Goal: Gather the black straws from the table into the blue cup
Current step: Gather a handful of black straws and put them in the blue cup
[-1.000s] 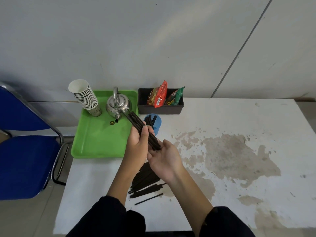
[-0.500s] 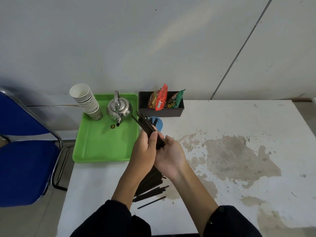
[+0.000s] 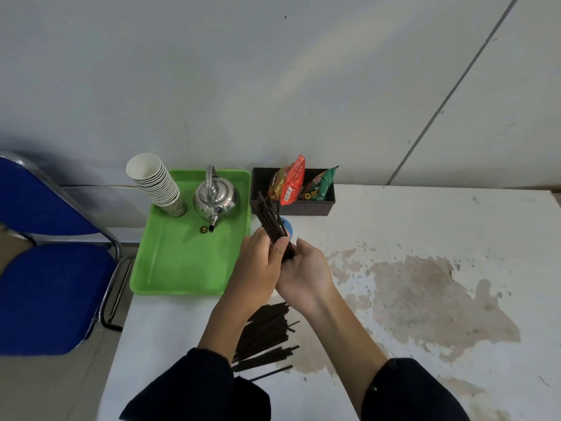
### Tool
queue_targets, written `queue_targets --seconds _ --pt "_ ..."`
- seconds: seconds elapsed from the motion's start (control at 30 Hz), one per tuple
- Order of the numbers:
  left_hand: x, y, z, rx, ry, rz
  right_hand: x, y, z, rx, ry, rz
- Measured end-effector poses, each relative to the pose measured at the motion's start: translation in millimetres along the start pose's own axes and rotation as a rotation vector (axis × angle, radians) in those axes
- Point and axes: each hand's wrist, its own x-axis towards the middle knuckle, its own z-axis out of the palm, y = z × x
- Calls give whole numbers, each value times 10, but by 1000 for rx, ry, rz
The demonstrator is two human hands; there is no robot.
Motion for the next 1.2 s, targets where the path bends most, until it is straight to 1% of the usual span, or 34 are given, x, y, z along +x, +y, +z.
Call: queue_targets --seconds 0.1,0.23,0.27,0.37,0.47,0.57,0.67,0.73,0.83,0.93,1.0,1.07,1.2 --pt "74 51 6 -107 50 -112 56 -87 7 -117 12 -9" --pt "211 -19 46 -279 192 -295 210 -255 -44 -321 159 -127" --pt "251 -50 70 -298 220 -326 251 -303 -62 -353 168 -142" --pt "349 -141 173 -326 257 -365 341 -400 -121 -416 157 -129" --pt "430 -197 284 -315 295 -381 414 -460 -164 -541 185 -195" --pt "512 -358 395 -243 333 -377 493 -518 -222 -715 276 -289" --pt "556 -548 514 -168 375 -348 561 -543 -290 -1018 345 -397" --pt "554 -575 558 -96 398 -325 575 -554 -321 -1208 332 -453" --pt "540 -585 629 62 413 -286 603 -547 -395 -1421 224 -420" --pt "536 -608 683 221 462 -237 632 -499 -482 -1532 178 -390" --pt "532 -621 730 300 479 -214 641 -490 -502 -1559 169 -390" --pt "525 -639 783 360 483 -226 650 -498 -512 -1575 168 -393" --pt "496 -689 847 342 498 -255 673 -499 -545 -1608 185 -385"
